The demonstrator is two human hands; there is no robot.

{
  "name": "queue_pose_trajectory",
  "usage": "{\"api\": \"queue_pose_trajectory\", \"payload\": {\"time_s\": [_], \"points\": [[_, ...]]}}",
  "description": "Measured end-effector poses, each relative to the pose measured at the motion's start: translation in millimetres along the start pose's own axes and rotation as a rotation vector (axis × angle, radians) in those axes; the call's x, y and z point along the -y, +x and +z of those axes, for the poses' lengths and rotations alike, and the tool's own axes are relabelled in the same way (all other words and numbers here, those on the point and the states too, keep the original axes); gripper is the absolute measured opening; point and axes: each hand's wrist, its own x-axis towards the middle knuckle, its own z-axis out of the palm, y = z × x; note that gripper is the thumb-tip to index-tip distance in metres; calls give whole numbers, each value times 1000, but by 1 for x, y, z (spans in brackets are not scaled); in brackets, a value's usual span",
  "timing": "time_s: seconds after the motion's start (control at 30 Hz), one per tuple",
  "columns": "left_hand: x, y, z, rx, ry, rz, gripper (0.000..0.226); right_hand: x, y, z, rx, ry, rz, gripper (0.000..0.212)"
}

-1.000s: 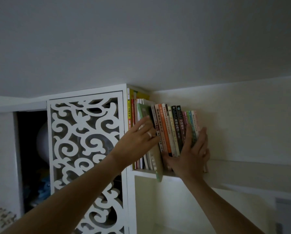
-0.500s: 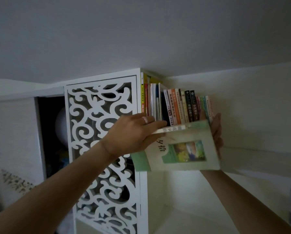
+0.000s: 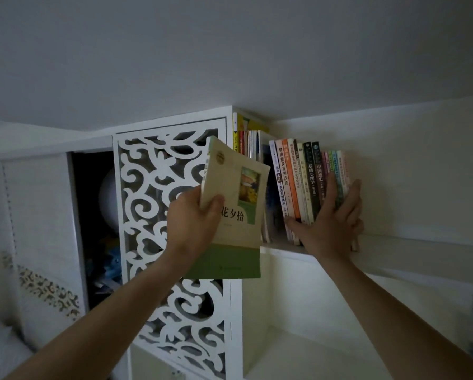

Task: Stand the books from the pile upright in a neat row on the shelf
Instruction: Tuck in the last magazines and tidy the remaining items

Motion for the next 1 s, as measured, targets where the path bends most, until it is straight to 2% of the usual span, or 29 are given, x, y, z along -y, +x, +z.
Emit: {"api": "queue_pose_trajectory", "payload": {"time_s": [0.33, 0.6, 0.7, 0.83, 1.0], "points": [[-46, -14, 29, -15, 47, 29, 10, 1, 0, 1, -46, -40, 7, 131], [-66, 3, 56, -89, 81, 60, 15, 3, -2, 0, -60, -63, 14, 131], [-69, 11, 70, -133, 40, 28, 22, 3, -2, -1, -46, -45, 10, 129], [-66, 24, 94, -191, -10, 62, 20, 2, -1, 0, -39, -30, 9, 132], [-48, 35, 135, -169, -54, 98, 23, 0, -1, 0, -45, -54, -12, 137]]}}
